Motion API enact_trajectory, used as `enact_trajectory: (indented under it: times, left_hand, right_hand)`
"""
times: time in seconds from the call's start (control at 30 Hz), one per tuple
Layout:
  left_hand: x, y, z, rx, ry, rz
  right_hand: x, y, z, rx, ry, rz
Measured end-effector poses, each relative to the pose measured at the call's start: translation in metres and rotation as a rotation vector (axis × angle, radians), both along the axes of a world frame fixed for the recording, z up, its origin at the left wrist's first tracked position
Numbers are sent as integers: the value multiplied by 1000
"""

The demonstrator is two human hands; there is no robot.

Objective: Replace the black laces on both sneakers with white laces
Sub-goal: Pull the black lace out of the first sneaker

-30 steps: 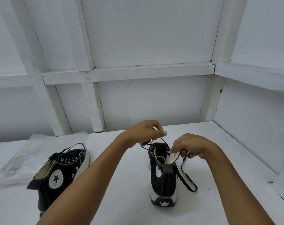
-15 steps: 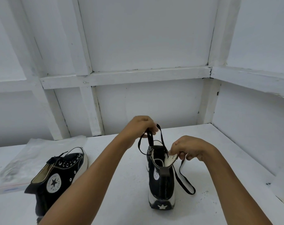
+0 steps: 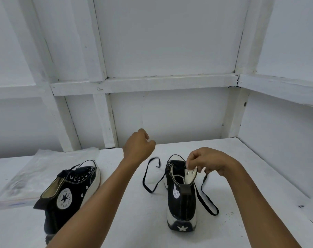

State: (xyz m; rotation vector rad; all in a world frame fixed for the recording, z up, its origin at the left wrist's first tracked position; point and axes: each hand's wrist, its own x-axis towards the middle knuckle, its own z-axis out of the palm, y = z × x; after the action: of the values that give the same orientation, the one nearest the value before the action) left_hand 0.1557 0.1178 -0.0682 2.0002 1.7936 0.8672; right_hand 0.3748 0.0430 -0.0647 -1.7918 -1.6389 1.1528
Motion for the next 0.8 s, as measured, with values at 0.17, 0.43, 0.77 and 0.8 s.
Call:
enact_trajectory:
  times: [0.17,0.43,0.77,0.8]
  left_hand:
    - [4,-13,4,-152,-108,-244]
    - [6,-34,15,-516,62,-509]
    - [-15,-27,9,-537,5,-529]
    - [-15,-26,8,-536,-14,-535]
  right_hand:
    - [-9,4,-3,131,25,59]
    - [-25,12,-2,79,-111,156]
    - [-23,12,-4,89,29,22]
    - [-21,13,-4,95,111,-5]
